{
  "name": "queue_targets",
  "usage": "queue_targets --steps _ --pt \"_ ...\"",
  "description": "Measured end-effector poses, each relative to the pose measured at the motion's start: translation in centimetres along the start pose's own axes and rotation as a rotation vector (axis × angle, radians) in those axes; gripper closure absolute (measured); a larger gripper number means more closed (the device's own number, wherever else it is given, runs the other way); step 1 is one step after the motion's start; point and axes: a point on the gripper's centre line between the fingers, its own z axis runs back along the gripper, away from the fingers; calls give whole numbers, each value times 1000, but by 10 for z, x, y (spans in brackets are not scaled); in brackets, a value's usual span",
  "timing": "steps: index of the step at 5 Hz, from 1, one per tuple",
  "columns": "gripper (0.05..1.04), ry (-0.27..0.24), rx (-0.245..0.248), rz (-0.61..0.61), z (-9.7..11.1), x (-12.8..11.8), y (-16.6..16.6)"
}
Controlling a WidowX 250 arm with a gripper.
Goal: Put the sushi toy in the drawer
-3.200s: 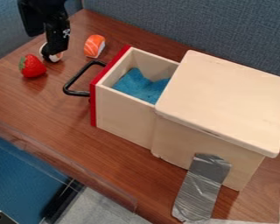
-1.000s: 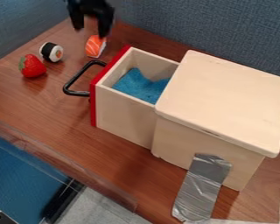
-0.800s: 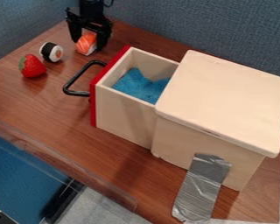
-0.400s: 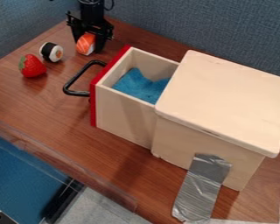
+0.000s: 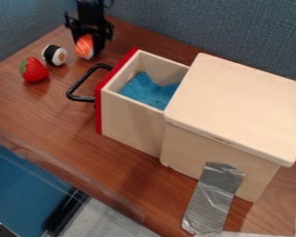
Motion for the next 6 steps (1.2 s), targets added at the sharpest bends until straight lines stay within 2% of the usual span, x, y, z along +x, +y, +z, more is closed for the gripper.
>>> queue_targets --steps 1,2,3,5,6 --pt "518 -77 -35 2 63 -7 13" --pt "518 -85 -102 -39 92 -30 6" --pt "518 -112 -119 -141 122 -64 -15" --pt "518 -127 -136 -342 143 -120 -83" --pt "518 -119 -144 -405 145 -134 -111"
